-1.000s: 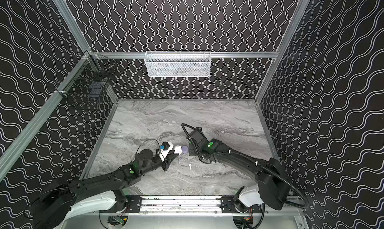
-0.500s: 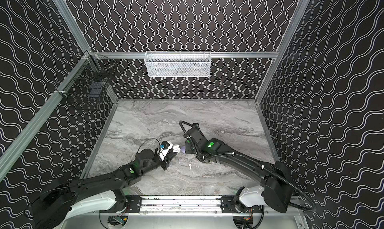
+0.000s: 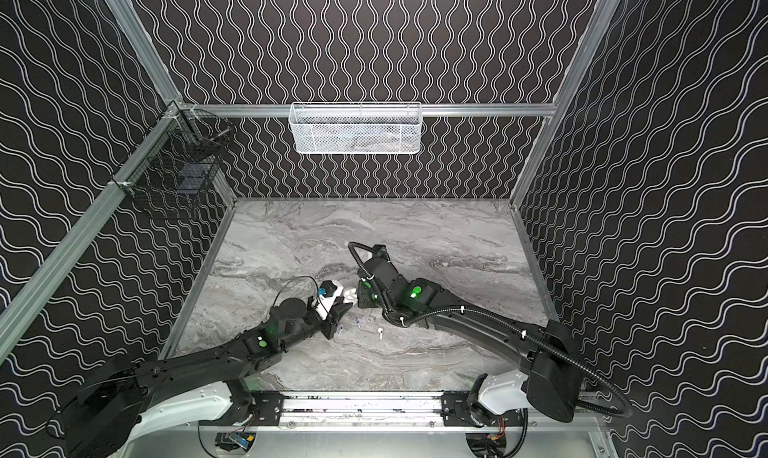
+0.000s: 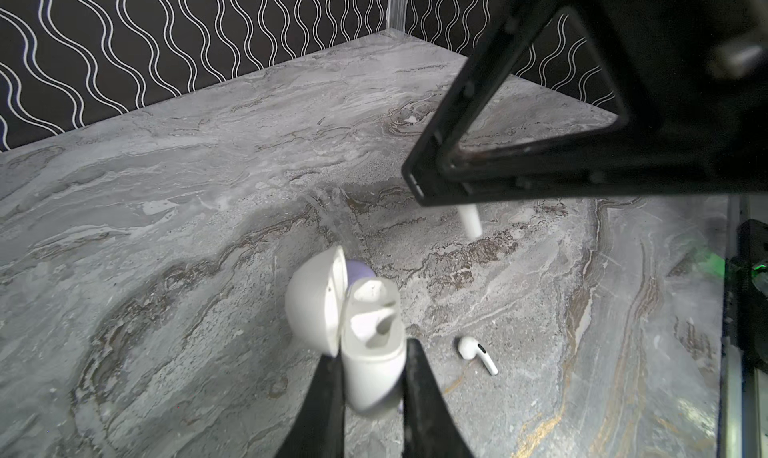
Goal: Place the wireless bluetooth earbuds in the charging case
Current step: 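Lower the earbud into the case held by the left gripper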
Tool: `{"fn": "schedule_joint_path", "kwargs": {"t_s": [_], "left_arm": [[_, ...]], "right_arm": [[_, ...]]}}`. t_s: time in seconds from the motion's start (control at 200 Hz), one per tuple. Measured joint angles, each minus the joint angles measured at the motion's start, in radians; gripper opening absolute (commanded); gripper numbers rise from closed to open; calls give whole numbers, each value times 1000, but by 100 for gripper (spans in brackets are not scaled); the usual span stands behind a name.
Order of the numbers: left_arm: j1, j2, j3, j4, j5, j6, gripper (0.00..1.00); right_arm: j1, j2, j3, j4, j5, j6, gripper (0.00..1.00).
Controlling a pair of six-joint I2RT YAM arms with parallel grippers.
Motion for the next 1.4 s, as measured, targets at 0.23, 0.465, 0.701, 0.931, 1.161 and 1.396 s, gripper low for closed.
{"fn": "schedule_joint_path", "kwargs": {"t_s": [0.23,0.465,0.701,0.931,1.161,1.396], "left_arm": [[0,-15,-8,0,0,0,0],[1,-34,-19,3,-2,-3,0],[2,-47,-26,6,-10,-3,0],[3,-58,-28,7,-17,-3,0],[6,-66,-32,7,-22,-3,0],[6,-72,-34,7,-23,-3,0]], "right_arm": [[6,7,-13,70,-19,34,10],[7,26,-19,121,-31,60,10],[7,27,-48,151,-33,90,10],[7,30,-55,182,-33,104,10],[7,42,-55,204,-33,109,10],[7,61,-55,220,-34,116,10]]}}
